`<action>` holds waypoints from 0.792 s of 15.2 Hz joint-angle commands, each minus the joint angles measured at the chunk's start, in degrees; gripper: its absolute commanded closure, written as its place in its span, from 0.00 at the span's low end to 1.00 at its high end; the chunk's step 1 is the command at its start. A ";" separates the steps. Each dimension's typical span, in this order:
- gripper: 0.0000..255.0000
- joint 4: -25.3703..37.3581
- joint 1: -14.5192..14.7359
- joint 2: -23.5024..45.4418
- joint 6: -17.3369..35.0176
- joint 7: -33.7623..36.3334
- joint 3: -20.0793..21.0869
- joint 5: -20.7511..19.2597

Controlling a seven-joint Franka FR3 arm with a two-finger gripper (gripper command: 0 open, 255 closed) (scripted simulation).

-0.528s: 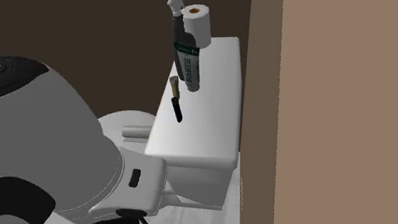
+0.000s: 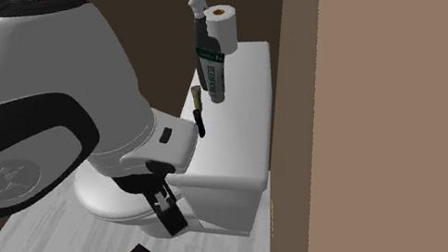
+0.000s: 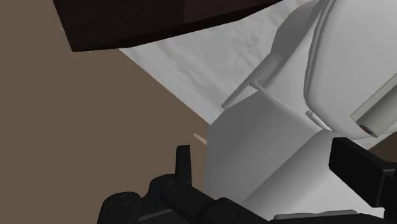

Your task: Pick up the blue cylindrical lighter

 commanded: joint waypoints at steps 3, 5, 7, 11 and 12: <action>0.00 8.14 -0.16 8.25 0.46 6.29 2.96 1.08; 0.00 12.73 -0.29 12.44 0.24 9.25 4.20 1.17; 0.00 17.67 -0.37 16.75 -0.22 12.22 5.34 1.00; 0.00 28.79 -0.21 25.83 -1.98 18.16 7.30 -0.04; 0.00 31.89 -0.08 28.23 -2.63 19.63 7.72 -0.45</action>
